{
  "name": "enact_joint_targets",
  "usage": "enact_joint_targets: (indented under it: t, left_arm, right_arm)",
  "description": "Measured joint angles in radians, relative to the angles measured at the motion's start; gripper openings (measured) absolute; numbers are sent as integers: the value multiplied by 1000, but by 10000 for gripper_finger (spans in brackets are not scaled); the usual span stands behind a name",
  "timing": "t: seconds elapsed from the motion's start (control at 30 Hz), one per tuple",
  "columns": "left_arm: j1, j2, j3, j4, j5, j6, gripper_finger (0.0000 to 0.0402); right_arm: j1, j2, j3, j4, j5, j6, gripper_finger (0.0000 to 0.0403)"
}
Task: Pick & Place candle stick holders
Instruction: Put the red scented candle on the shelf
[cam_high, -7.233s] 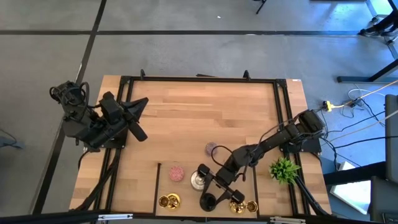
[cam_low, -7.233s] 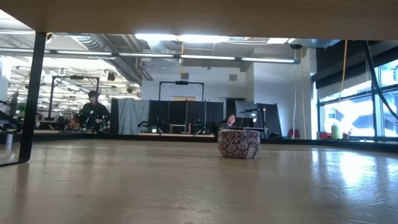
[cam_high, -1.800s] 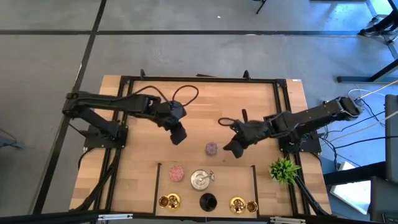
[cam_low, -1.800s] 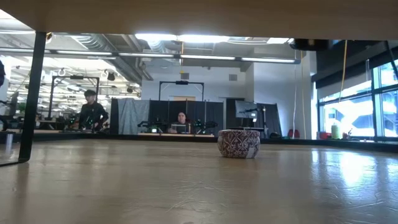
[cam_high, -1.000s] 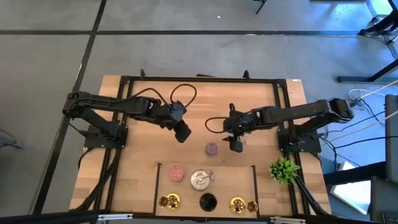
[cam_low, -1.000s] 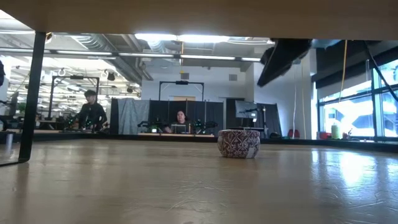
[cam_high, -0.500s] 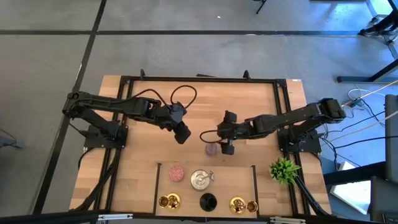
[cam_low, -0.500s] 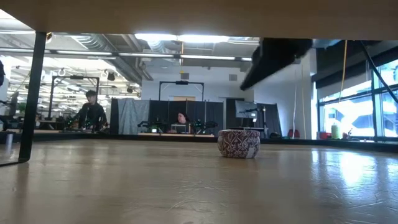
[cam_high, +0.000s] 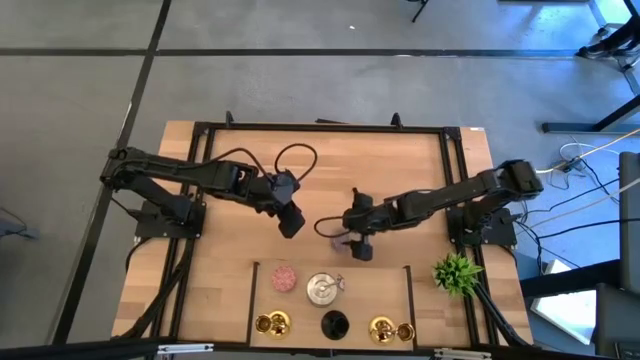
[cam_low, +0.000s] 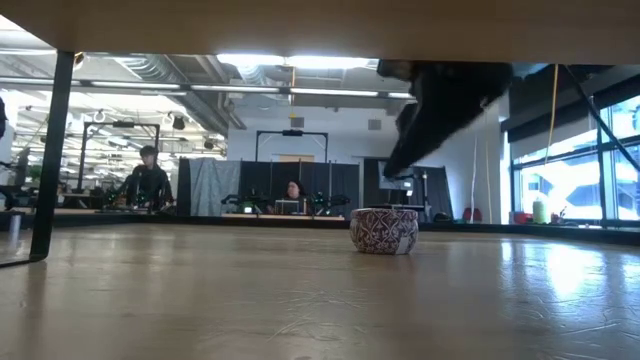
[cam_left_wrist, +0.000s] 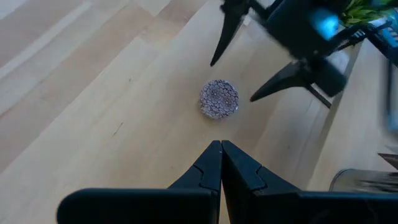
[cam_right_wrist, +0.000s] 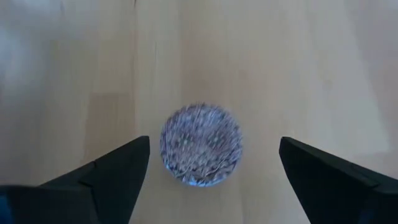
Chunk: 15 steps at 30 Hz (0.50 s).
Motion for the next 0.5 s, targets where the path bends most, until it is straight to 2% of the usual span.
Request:
enact_joint_targets:
  t: [0.5]
  left_arm:
    - [-40,0,0,-4,-41,-31,1]
  right_arm:
    - [36,124,0,41,58,-34,362]
